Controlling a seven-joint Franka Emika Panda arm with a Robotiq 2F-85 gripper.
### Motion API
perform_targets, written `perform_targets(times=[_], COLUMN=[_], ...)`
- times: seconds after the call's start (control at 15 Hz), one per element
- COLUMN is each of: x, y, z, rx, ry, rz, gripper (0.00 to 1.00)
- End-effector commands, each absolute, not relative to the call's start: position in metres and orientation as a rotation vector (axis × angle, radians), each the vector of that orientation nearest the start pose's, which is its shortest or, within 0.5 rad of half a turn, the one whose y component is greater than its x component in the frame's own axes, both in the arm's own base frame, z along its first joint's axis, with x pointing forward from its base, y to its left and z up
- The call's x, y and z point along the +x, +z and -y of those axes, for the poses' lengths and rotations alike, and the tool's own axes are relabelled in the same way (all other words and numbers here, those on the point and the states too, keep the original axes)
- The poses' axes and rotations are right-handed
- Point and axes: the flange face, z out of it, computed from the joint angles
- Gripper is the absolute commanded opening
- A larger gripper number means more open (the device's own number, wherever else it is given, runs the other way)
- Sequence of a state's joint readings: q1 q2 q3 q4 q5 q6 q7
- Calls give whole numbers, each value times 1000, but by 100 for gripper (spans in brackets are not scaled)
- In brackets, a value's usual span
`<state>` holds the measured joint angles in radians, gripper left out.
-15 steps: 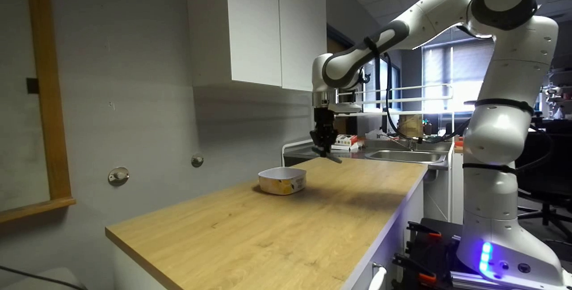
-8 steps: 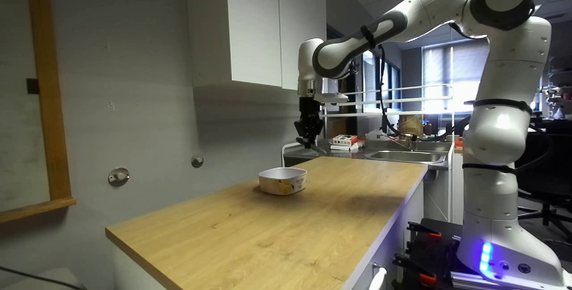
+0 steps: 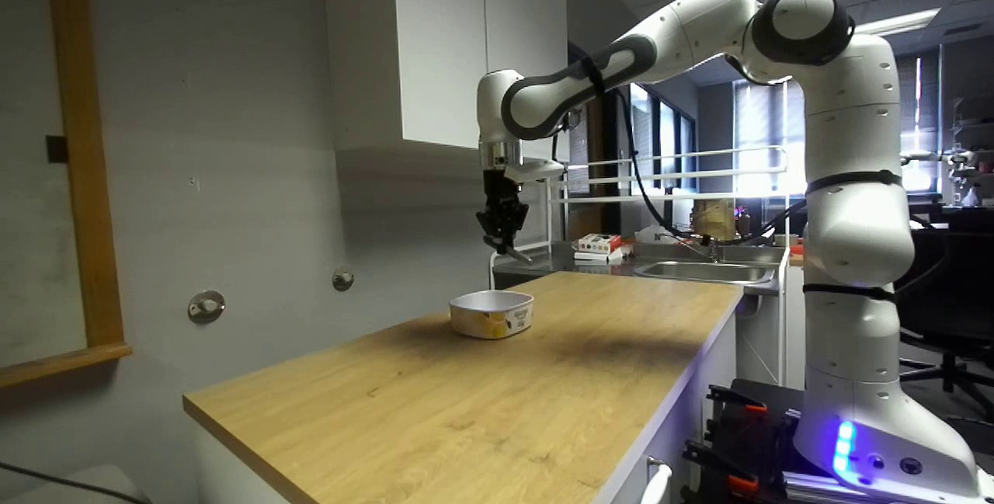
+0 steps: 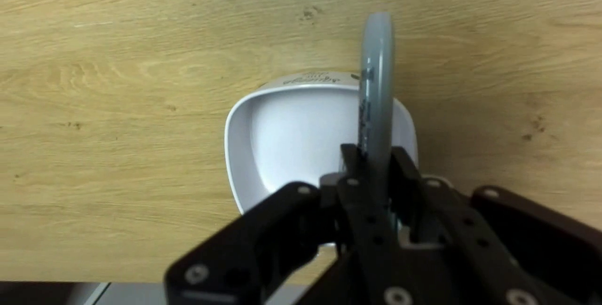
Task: Put the marker in the bowl
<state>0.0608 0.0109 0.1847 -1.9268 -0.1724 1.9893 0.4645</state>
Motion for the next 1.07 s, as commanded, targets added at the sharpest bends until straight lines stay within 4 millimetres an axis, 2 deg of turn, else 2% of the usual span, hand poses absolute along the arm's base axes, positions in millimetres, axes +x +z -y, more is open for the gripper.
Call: perform_targets(times=[0.0, 0.27, 0.8, 1.0], x=[590, 609, 623, 624], y=[486, 468, 389, 371], z=[-117, -98, -63, -59], rx=[-3296, -3293, -3300, -3308], ry=[-128, -67, 132, 183], rz=[-293, -336, -414, -428], gripper=[10, 10, 10, 10])
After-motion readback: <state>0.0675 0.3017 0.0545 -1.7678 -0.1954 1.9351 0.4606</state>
